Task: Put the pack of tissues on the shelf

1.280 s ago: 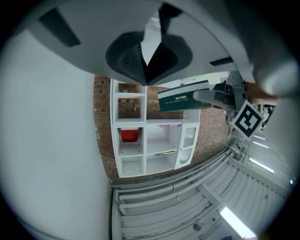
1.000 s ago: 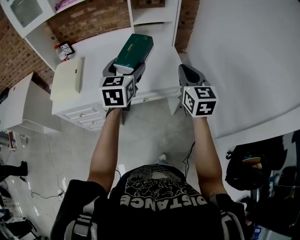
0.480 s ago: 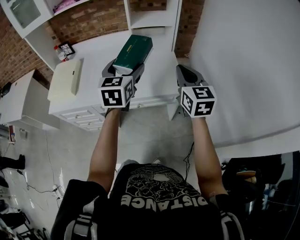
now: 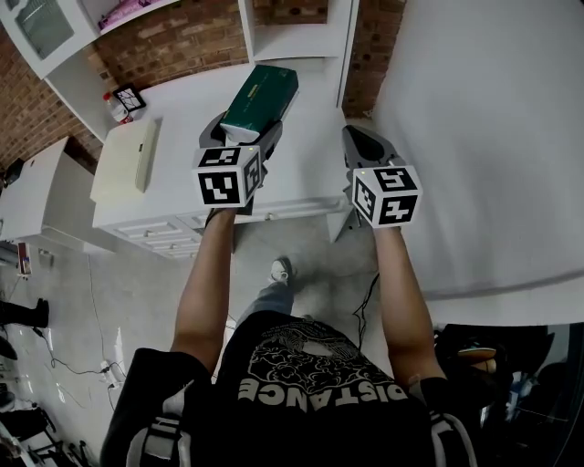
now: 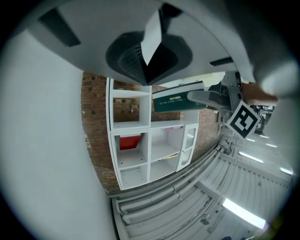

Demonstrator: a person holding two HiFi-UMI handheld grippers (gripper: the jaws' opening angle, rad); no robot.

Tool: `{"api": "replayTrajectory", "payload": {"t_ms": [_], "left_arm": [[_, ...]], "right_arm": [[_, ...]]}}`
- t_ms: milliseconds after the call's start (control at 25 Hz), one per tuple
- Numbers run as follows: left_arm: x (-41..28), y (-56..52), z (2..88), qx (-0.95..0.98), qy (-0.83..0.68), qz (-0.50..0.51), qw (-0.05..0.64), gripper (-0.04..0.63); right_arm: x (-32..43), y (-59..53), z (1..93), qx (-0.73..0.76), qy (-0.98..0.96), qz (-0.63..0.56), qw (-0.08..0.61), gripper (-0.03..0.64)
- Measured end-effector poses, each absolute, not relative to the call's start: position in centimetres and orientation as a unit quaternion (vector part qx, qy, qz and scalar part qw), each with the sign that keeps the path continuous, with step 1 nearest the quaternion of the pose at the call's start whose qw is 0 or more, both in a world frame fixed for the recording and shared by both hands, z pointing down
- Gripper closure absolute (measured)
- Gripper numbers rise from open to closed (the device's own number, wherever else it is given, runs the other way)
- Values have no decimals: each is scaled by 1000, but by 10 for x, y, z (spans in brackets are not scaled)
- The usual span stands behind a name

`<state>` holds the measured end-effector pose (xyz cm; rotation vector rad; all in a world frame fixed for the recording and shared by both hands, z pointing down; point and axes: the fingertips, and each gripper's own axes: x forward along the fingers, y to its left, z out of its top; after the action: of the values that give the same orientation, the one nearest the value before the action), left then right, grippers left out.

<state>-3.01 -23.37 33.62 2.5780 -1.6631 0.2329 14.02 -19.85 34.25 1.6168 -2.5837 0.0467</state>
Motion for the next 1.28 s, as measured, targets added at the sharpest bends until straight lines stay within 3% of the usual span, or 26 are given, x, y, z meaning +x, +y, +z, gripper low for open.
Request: {"api": "replayTrajectory", "payload": {"t_ms": [1280], "left_arm": [[-2,-466,336,880,-465,89,28,161]], "right_arm": [[127,-417,340,572,-816,21,75,614]]}}
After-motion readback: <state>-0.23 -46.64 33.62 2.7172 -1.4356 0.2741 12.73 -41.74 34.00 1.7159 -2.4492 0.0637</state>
